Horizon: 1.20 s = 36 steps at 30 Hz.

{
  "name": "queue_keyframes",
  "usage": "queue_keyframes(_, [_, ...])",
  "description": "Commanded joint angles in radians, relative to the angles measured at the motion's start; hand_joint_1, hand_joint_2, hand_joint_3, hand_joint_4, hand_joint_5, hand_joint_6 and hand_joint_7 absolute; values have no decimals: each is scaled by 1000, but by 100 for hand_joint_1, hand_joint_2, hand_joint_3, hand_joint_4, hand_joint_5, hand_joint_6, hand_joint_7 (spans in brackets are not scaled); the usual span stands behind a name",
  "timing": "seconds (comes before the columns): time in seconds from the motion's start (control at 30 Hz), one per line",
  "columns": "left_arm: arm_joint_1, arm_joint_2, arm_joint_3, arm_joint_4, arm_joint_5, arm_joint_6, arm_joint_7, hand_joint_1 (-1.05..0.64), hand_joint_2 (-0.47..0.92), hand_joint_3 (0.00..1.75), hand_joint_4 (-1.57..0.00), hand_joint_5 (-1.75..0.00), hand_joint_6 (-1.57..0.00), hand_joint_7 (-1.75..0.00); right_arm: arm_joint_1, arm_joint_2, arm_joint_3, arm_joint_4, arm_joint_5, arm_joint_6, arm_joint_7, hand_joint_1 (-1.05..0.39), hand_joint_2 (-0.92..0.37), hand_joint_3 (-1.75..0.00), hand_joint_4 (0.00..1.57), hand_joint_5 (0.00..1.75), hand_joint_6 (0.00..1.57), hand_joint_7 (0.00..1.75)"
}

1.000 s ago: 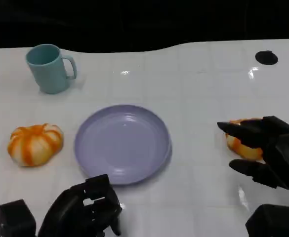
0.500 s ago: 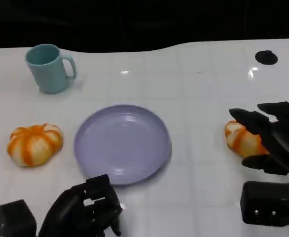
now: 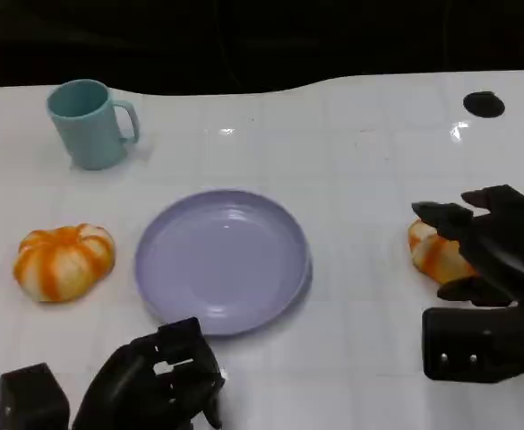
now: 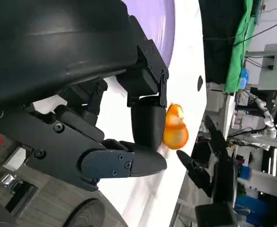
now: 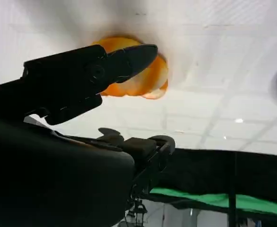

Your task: Grasp the bread from the table and place it into the plate.

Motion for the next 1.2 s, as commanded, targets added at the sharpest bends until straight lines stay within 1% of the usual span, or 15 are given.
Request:
queue_keyframes(0.03, [8,7,3,-13,5,4,11,-59,74,53,-79,-175,-75,-145,-55,0,24,87,9,2,-17,-52,-82,0,10,32,30,0])
queue_keyframes(0.4, [13,9,2,-17,-3,7,2,-58,72,56,-78,-175,-75,-145,-147,21,87,280,17,-4,-54,-50,-83,0,18,20,34,1])
queue_keyframes(0.57, [16,7,0,-23,-2,10,5,-59,72,57,-77,-175,-75,-144,-178,27,110,331,25,15,-24,-50,-86,-1,27,15,39,2])
queue_keyframes(0.67, [18,6,-1,-27,-3,12,5,-59,72,57,-78,-175,-75,-144,-184,32,110,355,48,4,-40,-45,-91,-1,48,16,54,4])
queue_keyframes(0.73, [18,6,0,-26,-4,11,2,-59,72,57,-78,-175,-75,-144,-184,33,105,371,67,-20,-75,-36,-92,-2,72,19,69,7])
queue_keyframes(0.8, [18,6,0,-26,-2,10,4,-59,72,57,-78,-175,-75,-144,-182,37,95,393,94,-58,-127,-28,-91,-2,93,27,83,11])
queue_keyframes(0.83, [20,6,0,-30,-3,13,6,-59,71,57,-78,-175,-75,-144,-181,40,89,409,108,-86,-165,-23,-90,-1,101,41,95,11])
queue_keyframes(0.87, [21,5,0,-33,-3,16,7,-58,71,57,-78,-175,-75,-144,-182,41,88,424,117,-108,-194,-18,-90,-1,96,76,106,11])
queue_keyframes(0.93, [22,5,0,-34,-4,16,7,-58,71,58,-78,-175,-75,-144,-187,36,92,456,123,-164,-256,-13,-91,-6,92,119,122,11])
queue_keyframes(0.97, [22,5,1,-33,-3,14,7,-58,71,58,-78,-175,-75,-144,-190,33,95,470,121,-191,-287,-12,-91,-15,91,146,130,20])
queue_keyframes(1.0, [22,5,1,-32,-2,13,7,-59,71,58,-78,-175,-75,-144,-192,32,96,486,120,-220,-323,-12,-91,-18,89,160,123,43])
queue_keyframes(1.07, [22,5,1,-34,-1,15,8,-59,71,58,-78,-175,-75,-144,-197,33,99,512,113,-255,-376,-10,-88,-27,90,172,88,133])
queue_keyframes(1.13, [23,6,1,-36,-3,22,8,-59,71,58,-78,-175,-75,-144,-199,37,98,530,112,-283,-424,-11,-79,-44,90,174,75,163])
queue_keyframes(1.17, [23,6,1,-37,-5,25,7,-59,70,58,-78,-175,-75,-144,-200,39,99,536,110,-295,-446,-11,-68,-63,89,174,72,170])
queue_keyframes(1.2, [23,5,1,-37,-6,27,6,-59,70,58,-78,-175,-75,-144,-200,41,101,539,105,-304,-472,-11,-64,-70,89,174,71,172])
